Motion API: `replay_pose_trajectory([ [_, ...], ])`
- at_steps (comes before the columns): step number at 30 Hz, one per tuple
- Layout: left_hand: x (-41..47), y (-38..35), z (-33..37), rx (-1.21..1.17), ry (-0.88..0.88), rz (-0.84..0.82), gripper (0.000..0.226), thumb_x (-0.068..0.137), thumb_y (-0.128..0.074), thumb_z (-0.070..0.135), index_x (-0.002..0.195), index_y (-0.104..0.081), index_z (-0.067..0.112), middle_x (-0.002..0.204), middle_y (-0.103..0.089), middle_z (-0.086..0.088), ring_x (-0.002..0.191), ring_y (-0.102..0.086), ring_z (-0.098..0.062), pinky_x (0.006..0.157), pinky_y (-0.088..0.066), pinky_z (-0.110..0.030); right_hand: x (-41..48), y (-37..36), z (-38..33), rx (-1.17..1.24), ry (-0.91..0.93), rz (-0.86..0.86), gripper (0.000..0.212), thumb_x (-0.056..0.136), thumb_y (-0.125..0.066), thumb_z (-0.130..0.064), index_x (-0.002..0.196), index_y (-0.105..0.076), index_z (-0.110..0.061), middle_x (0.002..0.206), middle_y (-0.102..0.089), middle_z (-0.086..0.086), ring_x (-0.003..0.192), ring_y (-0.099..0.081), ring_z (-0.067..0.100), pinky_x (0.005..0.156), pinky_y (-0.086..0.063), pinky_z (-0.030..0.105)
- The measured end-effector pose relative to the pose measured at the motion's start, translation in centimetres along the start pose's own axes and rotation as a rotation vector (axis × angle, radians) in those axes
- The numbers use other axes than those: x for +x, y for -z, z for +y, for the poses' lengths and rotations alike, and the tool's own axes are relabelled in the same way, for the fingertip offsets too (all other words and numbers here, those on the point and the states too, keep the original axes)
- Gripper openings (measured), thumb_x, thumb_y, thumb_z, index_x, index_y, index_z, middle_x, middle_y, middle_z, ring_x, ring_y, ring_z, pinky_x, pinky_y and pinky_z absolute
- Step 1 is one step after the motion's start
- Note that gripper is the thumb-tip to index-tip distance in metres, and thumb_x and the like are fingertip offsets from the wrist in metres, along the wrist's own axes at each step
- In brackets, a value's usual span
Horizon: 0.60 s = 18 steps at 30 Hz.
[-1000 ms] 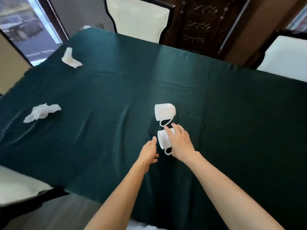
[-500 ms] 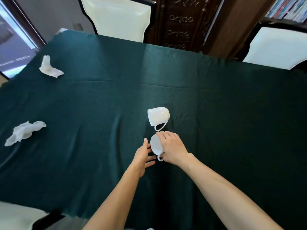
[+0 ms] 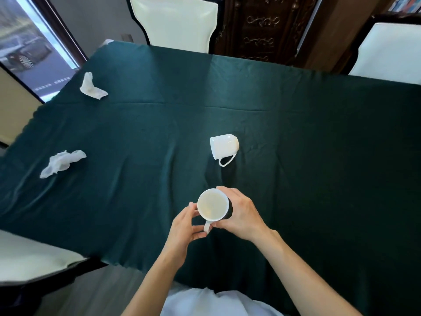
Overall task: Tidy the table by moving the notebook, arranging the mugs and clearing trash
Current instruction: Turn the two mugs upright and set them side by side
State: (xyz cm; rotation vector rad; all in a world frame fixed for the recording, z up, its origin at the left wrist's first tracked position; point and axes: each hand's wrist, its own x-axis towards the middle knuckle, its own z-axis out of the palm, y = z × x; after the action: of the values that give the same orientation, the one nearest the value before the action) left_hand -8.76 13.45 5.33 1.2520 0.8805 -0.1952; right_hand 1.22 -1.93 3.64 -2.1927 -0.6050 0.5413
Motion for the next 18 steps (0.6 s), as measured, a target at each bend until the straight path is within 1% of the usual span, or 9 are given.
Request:
replay_pose_trajectory([
  [1, -0.5, 0.3, -0.7, -0.005, 0.013, 0.007, 0.04, 0.109, -0.039, 0.046, 0.119, -0.073, 0.028, 0.124, -0.073, 0.005, 0.091, -0.08, -0.033, 0.089, -0.062, -0.045, -0.6, -0.4, 0.2, 0.001, 0.002, -0.02, 0.09, 0.056, -0.094, -0.038, 0.137, -0.056, -0.032, 0.13, -0.057, -0.021, 0.115, -0.054, -0.002, 0.095, -0.036, 0.007],
  [2, -0.9, 0.6, -1.5, -0.015, 0.027, 0.014, 0.04, 0.109, -0.039, 0.047, 0.12, -0.072, 0.027, 0.126, -0.072, 0.004, 0.092, -0.08, -0.033, 0.089, -0.063, -0.045, -1.1, -0.9, 0.3, 0.001, 0.002, -0.039, 0.088, 0.057, -0.094, -0.037, 0.137, -0.056, -0.032, 0.129, -0.058, -0.023, 0.114, -0.053, -0.003, 0.095, -0.036, 0.006],
  [3, -1.2, 0.9, -2.2, -0.026, 0.042, 0.023, 0.04, 0.108, -0.041, 0.047, 0.121, -0.072, 0.026, 0.127, -0.071, 0.003, 0.093, -0.08, -0.033, 0.088, -0.063, -0.045, -1.7, -1.3, 0.4, -0.002, -0.002, -0.057, 0.086, 0.059, -0.092, -0.037, 0.136, -0.056, -0.033, 0.129, -0.06, -0.023, 0.114, -0.055, -0.002, 0.095, -0.039, 0.008],
  [5, -1.8, 1.3, -3.3, -0.043, 0.077, 0.035, 0.04, 0.107, -0.043, 0.048, 0.125, -0.07, 0.024, 0.13, -0.07, 0.001, 0.094, -0.08, -0.033, 0.087, -0.063, -0.046, -2.5, -2.0, 0.5, -0.009, -0.008, -0.094, 0.082, 0.062, -0.089, -0.036, 0.136, -0.053, -0.035, 0.127, -0.065, -0.02, 0.111, -0.061, 0.005, 0.094, -0.048, 0.019],
  [6, -2.0, 1.5, -3.8, -0.048, 0.092, 0.038, 0.041, 0.107, -0.044, 0.049, 0.127, -0.068, 0.023, 0.131, -0.069, 0.001, 0.095, -0.08, -0.033, 0.087, -0.064, -0.045, -2.8, -2.4, 0.5, -0.014, -0.007, -0.112, 0.081, 0.064, -0.088, -0.035, 0.137, -0.051, -0.035, 0.125, -0.066, -0.019, 0.11, -0.063, 0.009, 0.093, -0.051, 0.024],
  [8, -2.5, 1.7, -4.6, -0.054, 0.112, 0.045, 0.041, 0.106, -0.045, 0.049, 0.129, -0.066, 0.023, 0.131, -0.069, 0.001, 0.097, -0.079, -0.033, 0.086, -0.064, -0.045, -3.3, -2.9, 0.6, -0.022, -0.001, -0.146, 0.081, 0.067, -0.087, -0.033, 0.138, -0.048, -0.034, 0.124, -0.067, -0.016, 0.109, -0.065, 0.012, 0.093, -0.052, 0.028],
  [10, -2.9, 1.8, -5.0, -0.061, 0.125, 0.053, 0.041, 0.105, -0.047, 0.05, 0.129, -0.066, 0.023, 0.131, -0.069, 0.001, 0.098, -0.079, -0.034, 0.086, -0.064, -0.045, -3.6, -3.3, 0.7, -0.024, 0.003, -0.159, 0.08, 0.068, -0.087, -0.03, 0.138, -0.048, -0.033, 0.125, -0.067, -0.015, 0.109, -0.064, 0.013, 0.094, -0.053, 0.029],
  [16, -3.5, 2.1, -5.8, -0.111, 0.123, 0.049, 0.042, 0.104, -0.05, 0.049, 0.131, -0.065, 0.022, 0.133, -0.068, 0.001, 0.1, -0.078, -0.034, 0.091, -0.063, -0.045, -3.9, -3.5, 0.6, -0.053, 0.005, -0.187, 0.083, 0.069, -0.088, -0.029, 0.142, -0.049, -0.028, 0.131, -0.066, -0.011, 0.114, -0.063, 0.014, 0.096, -0.051, 0.026],
  [18, -3.6, 2.2, -5.9, -0.116, 0.116, 0.043, 0.042, 0.105, -0.049, 0.049, 0.133, -0.065, 0.021, 0.135, -0.067, -0.001, 0.101, -0.078, -0.033, 0.093, -0.062, -0.046, -3.8, -3.5, 0.5, -0.055, -0.009, -0.183, 0.082, 0.069, -0.089, -0.029, 0.141, -0.05, -0.026, 0.13, -0.067, -0.009, 0.114, -0.063, 0.016, 0.096, -0.051, 0.028],
])
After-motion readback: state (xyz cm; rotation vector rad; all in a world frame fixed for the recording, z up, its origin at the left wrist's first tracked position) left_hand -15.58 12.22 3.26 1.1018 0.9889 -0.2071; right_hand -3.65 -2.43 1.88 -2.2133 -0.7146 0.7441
